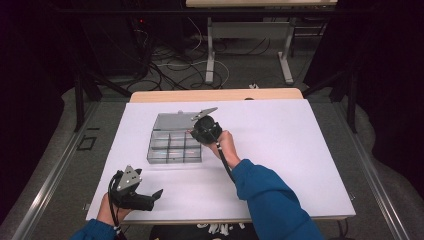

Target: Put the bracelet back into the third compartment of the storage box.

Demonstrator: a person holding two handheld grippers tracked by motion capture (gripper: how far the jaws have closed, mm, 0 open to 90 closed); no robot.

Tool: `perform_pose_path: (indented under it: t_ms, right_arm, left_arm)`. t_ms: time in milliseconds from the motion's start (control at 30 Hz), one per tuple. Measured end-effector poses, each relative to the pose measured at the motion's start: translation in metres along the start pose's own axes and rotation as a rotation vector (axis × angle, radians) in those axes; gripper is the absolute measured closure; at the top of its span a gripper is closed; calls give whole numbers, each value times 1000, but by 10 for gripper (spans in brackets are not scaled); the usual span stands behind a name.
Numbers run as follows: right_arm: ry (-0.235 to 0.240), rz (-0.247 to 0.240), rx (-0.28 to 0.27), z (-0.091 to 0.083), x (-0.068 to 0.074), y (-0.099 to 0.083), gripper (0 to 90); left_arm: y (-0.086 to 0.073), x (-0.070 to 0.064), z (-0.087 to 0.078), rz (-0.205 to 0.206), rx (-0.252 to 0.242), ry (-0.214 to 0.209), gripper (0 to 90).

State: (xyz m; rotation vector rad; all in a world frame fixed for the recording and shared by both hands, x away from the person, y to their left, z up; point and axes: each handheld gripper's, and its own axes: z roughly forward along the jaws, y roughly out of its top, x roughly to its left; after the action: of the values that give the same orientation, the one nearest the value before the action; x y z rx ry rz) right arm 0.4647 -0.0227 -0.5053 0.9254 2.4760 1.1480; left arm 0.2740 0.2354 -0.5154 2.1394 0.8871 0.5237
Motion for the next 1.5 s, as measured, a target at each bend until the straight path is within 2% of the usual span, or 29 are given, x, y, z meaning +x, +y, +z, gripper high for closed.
perform_pose_path:
  t_ms: [33, 67, 133, 167, 300, 500, 533, 700, 900, 1000, 1067, 1100, 1267, 1300, 1333, 1433, 1467, 1500]
  right_arm:
    - [-1, -3, 13, 0, 0, 0, 875]
    - [0, -7, -5, 1, -1, -1, 874]
    - [-7, -3, -2, 2, -1, -1, 874]
    - [-6, -6, 14, 2, -1, 0, 874]
    - [-7, -12, 24, 4, -2, -1, 874]
    - [-16, -5, 11, 8, -2, -2, 874]
    - [-11, -10, 33, 8, -3, -2, 874]
    - [-19, -8, 35, 11, -3, -3, 873]
    - [-25, -3, 34, 13, -3, -3, 869]
    - [-27, -6, 14, 15, -2, -3, 863]
    - [-23, -5, 9, 15, -2, -3, 842]
    - [-22, -9, 34, 14, -2, -2, 829]
    - [-15, -13, 28, 12, -3, -1, 761]
    - [-9, -10, -4, 13, -3, -2, 736]
    - [0, -6, 37, 9, -2, -1, 697]
    - [21, -11, 32, 3, -1, 1, 592]
    - [25, 9, 16, 2, 0, 1, 559]
    - [41, -17, 29, -1, -2, 1, 528]
  left_arm:
    - [0, 0, 0, 1, 2, -3, 4]
    - [0, 0, 0, 0, 2, -3, 4]
    - [0, 0, 0, 0, 1, -1, 4]
    - [0, 0, 0, 0, 0, -2, 5]
    - [0, 0, 0, 0, -1, -1, 4]
    - [0, 0, 0, 0, -1, -3, 4]
    - [0, 0, 0, 1, -5, -3, 5]
    - [0, 0, 0, 1, -5, -3, 4]
    - [0, 0, 0, 0, -1, -4, 5]
    - [0, 0, 0, 0, -3, -4, 4]
    - [0, 0, 0, 1, -3, -4, 5]
    - [0, 0, 0, 1, -3, -3, 4]
    - [0, 0, 0, 1, -3, -3, 4]
    - [0, 0, 0, 1, -3, -2, 4]
    - [0, 0, 0, 0, -2, -3, 4]
    - [0, 0, 1, -2, -1, -3, 5]
    - [0, 0, 1, -3, -3, -4, 5]
    - [0, 0, 1, -2, -1, -2, 5]
